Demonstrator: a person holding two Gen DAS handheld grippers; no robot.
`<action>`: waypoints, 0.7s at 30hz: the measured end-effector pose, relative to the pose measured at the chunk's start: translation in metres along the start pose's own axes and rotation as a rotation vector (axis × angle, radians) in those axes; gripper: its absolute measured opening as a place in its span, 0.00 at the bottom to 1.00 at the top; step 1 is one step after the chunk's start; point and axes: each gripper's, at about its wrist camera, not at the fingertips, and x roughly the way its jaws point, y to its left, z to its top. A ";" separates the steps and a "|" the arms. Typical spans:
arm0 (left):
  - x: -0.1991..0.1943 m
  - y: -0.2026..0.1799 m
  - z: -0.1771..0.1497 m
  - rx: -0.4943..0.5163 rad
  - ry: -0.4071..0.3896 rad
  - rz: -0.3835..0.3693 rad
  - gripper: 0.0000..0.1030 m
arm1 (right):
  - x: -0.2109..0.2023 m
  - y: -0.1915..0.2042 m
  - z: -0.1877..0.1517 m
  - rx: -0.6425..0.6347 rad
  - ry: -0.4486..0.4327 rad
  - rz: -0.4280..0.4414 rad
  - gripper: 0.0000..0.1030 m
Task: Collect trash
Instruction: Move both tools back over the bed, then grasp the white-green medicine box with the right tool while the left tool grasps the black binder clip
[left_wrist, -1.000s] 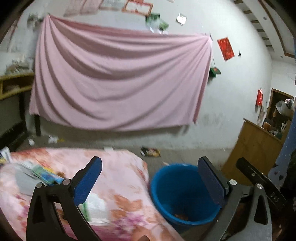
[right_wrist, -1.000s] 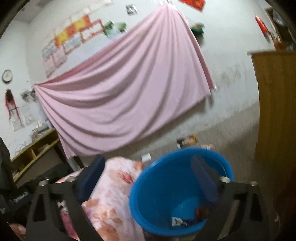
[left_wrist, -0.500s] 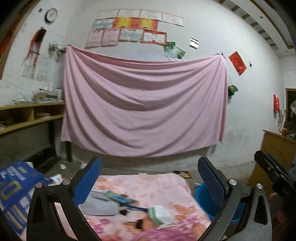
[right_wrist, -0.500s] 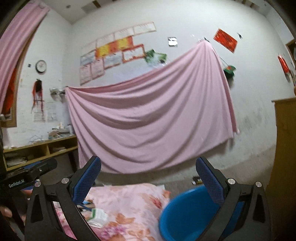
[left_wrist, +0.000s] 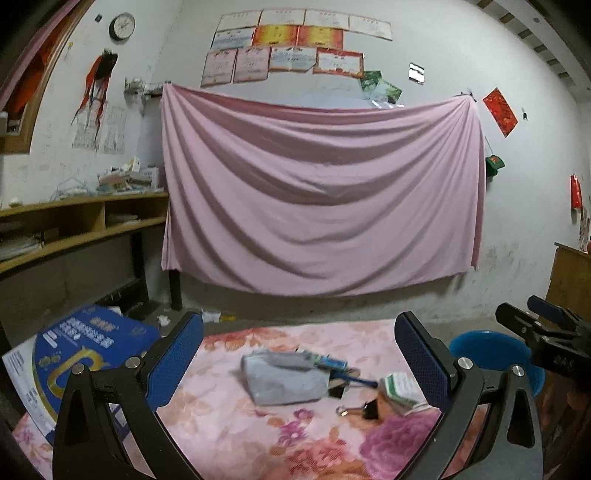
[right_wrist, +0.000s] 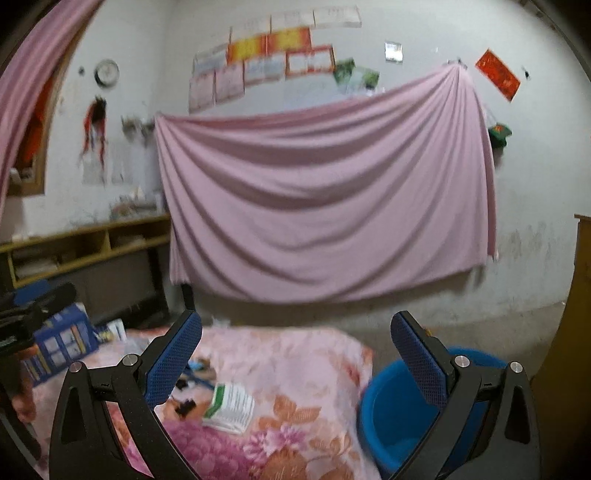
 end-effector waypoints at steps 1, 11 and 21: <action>0.001 0.003 -0.003 -0.003 0.008 -0.001 0.98 | 0.005 0.002 -0.001 0.002 0.024 0.012 1.00; 0.028 0.007 -0.026 0.025 0.164 0.008 0.98 | 0.048 0.020 -0.019 0.014 0.273 0.105 0.99; 0.071 0.001 -0.045 0.031 0.428 -0.090 0.98 | 0.095 0.034 -0.055 0.018 0.592 0.199 0.83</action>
